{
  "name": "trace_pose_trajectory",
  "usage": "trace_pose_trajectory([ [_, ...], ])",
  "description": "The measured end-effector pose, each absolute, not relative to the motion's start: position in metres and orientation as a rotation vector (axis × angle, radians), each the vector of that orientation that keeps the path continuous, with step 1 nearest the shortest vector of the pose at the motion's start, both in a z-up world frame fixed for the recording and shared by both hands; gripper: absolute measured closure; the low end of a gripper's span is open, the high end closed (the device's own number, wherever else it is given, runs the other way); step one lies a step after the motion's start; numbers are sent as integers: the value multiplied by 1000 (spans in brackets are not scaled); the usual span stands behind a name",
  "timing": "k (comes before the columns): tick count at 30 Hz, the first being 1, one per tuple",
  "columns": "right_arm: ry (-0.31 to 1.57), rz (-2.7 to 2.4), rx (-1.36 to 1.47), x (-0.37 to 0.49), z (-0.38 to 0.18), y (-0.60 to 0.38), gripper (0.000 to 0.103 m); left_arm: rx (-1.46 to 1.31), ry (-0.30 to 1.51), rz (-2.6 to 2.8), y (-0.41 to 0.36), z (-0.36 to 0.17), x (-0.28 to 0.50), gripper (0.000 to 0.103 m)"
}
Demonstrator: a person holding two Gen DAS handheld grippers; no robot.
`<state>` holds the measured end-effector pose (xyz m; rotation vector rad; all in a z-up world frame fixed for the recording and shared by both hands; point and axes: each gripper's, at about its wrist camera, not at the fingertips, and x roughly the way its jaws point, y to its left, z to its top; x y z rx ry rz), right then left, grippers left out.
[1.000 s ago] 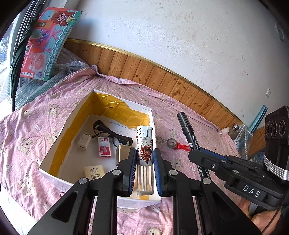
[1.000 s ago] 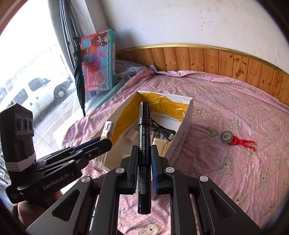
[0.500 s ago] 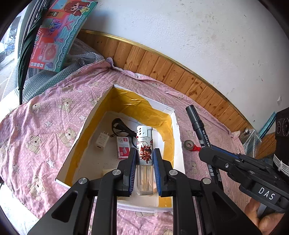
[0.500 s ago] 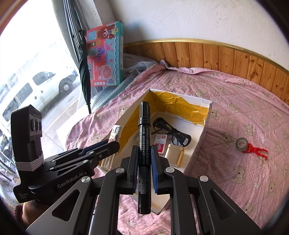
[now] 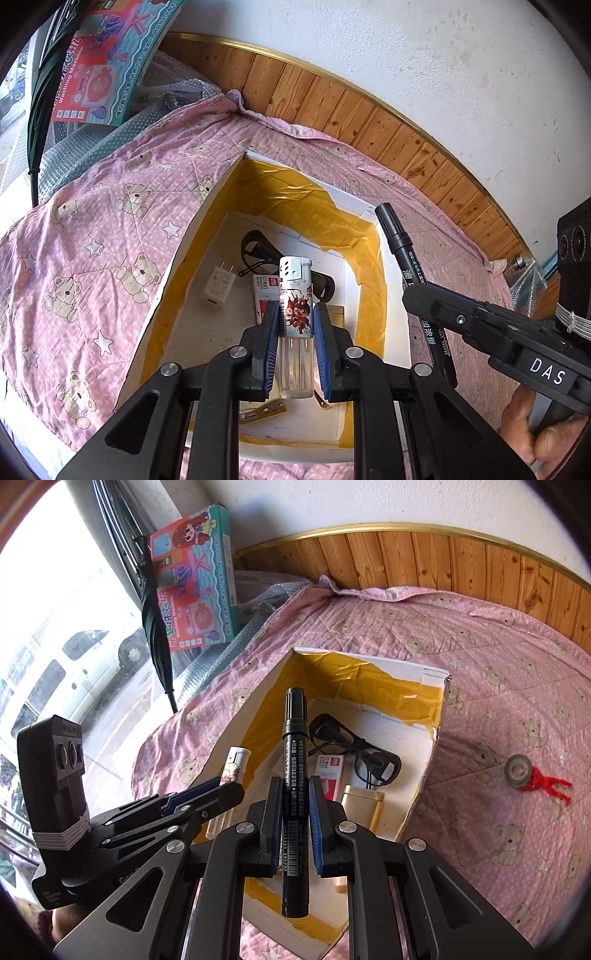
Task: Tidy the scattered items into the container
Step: 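Carry the bottle and marker over the box and lower them inside, then open both tools to drop the bottle and marker into the box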
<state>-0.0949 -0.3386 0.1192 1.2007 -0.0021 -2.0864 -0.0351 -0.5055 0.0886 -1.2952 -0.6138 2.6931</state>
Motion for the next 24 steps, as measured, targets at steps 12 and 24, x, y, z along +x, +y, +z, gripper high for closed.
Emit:
trace_pose_trajectory([
  [12,63,-2065,1306,-147,95,-358,89,-1409,-532,2645,-499,76,-84,84],
  [24,121,-2048,1377,-178,72,-369,89,-1486,-423,2624,-487,66,-118,84],
])
